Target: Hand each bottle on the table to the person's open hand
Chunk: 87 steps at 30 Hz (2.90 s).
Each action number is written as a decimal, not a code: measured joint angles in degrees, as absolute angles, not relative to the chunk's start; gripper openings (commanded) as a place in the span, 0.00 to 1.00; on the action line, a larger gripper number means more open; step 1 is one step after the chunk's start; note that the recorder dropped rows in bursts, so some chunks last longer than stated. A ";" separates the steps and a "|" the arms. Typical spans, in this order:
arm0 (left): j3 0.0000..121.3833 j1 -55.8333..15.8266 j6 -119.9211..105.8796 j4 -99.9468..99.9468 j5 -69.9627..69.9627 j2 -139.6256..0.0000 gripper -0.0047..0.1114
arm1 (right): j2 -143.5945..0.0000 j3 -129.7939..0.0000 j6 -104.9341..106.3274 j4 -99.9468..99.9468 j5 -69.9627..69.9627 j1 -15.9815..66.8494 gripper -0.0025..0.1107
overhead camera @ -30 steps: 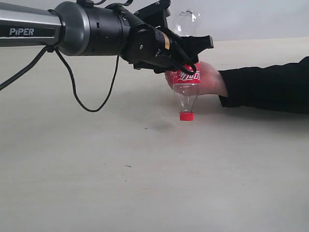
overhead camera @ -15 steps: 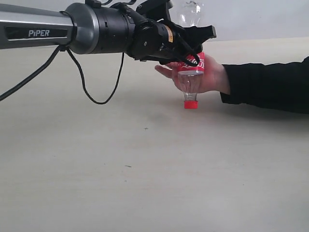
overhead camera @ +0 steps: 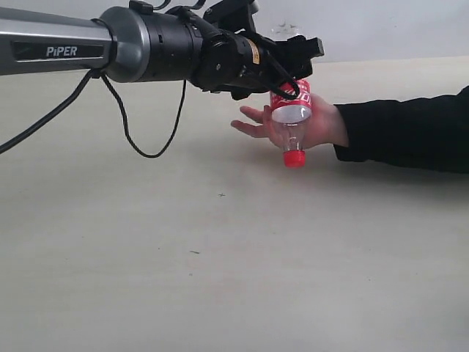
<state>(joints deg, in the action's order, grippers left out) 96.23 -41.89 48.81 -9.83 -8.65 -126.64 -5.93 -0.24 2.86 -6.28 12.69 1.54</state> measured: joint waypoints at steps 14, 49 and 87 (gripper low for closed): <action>96.24 -42.59 38.95 -9.83 -21.87 -117.77 0.55 | -5.93 -0.24 2.86 -6.28 12.69 1.54 0.02; 45.54 -37.66 21.70 -10.71 -61.27 -48.59 0.04 | -5.93 -0.24 2.86 -6.28 12.69 1.54 0.02; 10.56 -1.23 16.98 -10.08 -23.16 -0.24 0.04 | -5.93 -0.24 2.86 -6.28 12.69 1.54 0.02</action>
